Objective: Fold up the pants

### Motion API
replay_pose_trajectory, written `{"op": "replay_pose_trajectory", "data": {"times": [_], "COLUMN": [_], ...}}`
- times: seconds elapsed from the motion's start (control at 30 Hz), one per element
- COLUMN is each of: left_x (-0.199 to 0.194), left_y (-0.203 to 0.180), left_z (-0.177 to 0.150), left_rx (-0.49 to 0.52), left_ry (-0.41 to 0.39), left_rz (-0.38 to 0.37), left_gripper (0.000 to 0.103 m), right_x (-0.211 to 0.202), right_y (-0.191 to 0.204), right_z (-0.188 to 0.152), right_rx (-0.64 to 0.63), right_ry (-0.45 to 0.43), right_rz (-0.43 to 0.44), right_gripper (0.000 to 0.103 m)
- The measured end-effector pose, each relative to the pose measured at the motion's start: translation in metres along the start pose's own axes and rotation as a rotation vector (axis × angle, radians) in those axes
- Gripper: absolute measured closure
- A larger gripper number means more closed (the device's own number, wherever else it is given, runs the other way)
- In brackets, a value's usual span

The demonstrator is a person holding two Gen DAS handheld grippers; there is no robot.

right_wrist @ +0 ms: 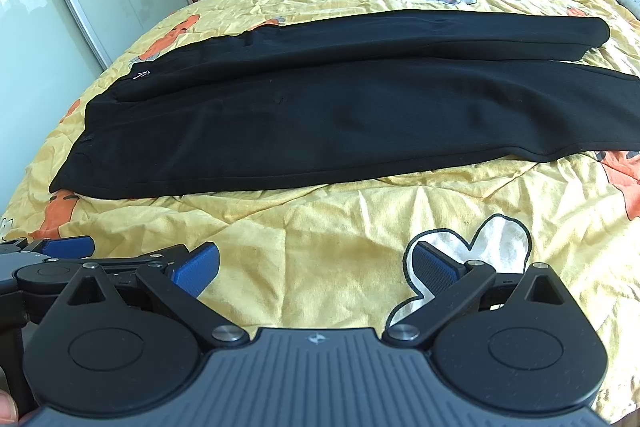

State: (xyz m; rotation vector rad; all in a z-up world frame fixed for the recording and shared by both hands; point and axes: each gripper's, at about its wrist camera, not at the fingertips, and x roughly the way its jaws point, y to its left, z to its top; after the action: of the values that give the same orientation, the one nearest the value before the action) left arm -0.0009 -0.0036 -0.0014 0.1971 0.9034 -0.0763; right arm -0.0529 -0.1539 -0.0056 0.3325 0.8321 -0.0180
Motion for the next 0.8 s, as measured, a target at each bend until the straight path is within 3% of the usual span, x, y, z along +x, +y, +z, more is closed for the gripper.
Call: {"op": "replay_pose_trajectory", "data": {"times": [0.33, 0.43, 0.5, 0.6, 0.7, 0.77, 0.8], "left_x": [0.0, -0.004, -0.006, -0.008, -0.002, 0.003, 0.008], "left_y": [0.0, 0.0, 0.002, 0.005, 0.015, 0.024, 0.029], "left_z": [0.0, 0.001, 0.005, 0.015, 0.028, 0.037, 0.041], "left_rx": [0.012, 0.015, 0.019, 0.032, 0.006, -0.019, -0.023], "left_ry": [-0.013, -0.068, -0.119, -0.197, -0.185, -0.164, -0.137], "left_rz": [0.014, 0.035, 0.066, 0.142, 0.167, 0.168, 0.174], "left_gripper": [0.002, 0.002, 0.002, 0.002, 0.002, 0.002, 0.002], "right_x": [0.002, 0.0, -0.005, -0.018, -0.02, 0.0, 0.01], "right_y": [0.001, -0.002, -0.005, -0.008, 0.002, 0.01, 0.011], "right_z": [-0.001, 0.001, 0.007, 0.023, 0.039, 0.061, 0.077], "right_rx": [0.008, 0.005, -0.011, -0.086, -0.328, -0.454, -0.472], "right_ry": [0.009, -0.018, -0.075, -0.262, -0.502, -0.464, -0.422], "right_rz": [0.006, 0.028, 0.075, 0.146, 0.159, 0.157, 0.208], "right_gripper": [0.0, 0.0, 0.0, 0.0, 0.0, 0.0, 0.0]}}
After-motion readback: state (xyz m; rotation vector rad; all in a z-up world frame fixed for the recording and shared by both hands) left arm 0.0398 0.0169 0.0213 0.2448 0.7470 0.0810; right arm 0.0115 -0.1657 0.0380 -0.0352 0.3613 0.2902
